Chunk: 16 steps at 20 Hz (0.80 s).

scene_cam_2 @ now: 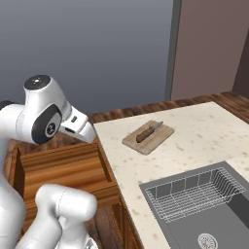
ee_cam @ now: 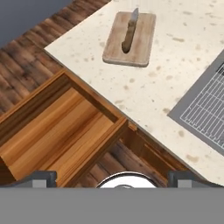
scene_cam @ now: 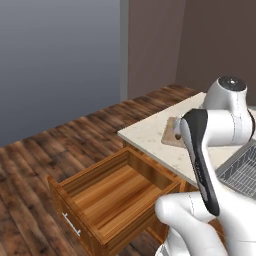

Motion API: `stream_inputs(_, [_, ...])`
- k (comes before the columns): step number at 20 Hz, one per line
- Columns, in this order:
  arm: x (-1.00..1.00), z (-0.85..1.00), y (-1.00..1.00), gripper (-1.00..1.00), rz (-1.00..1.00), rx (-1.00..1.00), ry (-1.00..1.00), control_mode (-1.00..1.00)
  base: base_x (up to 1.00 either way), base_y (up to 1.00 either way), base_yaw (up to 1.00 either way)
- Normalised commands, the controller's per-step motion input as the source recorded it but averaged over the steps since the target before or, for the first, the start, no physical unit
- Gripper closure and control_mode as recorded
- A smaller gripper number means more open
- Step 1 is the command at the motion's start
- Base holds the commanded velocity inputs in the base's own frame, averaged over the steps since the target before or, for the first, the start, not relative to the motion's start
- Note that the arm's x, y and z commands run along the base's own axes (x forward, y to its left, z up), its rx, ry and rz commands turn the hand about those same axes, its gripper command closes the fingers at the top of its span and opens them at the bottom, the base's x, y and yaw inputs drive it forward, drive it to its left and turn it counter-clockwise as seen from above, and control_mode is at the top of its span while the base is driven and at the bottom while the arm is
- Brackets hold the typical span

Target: Pick up the knife from the drawer and place it on the cutting board. Then place the meat from the plate to the cutting board.

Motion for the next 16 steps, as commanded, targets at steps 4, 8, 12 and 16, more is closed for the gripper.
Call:
stream_inputs(4, [-0.28, 0.29, 0.01, -1.0, 0.0, 0.0, -0.01, 1.0, -0.2, 0.0, 0.0])
stream_inputs(8, [0.0, 0.0, 0.0, -1.0, 0.0, 0.0, 0.0, 1.0, -1.0, 0.0, 0.0])
stream_inputs(12, [0.0, 0.0, 0.0, -1.0, 0.0, 0.0, 0.0, 1.0, -1.0, 0.0, -0.02])
stream_inputs(16, [0.0, 0.0, 0.0, -1.0, 0.0, 0.0, 0.0, 1.0, -1.0, -0.09, -0.17])
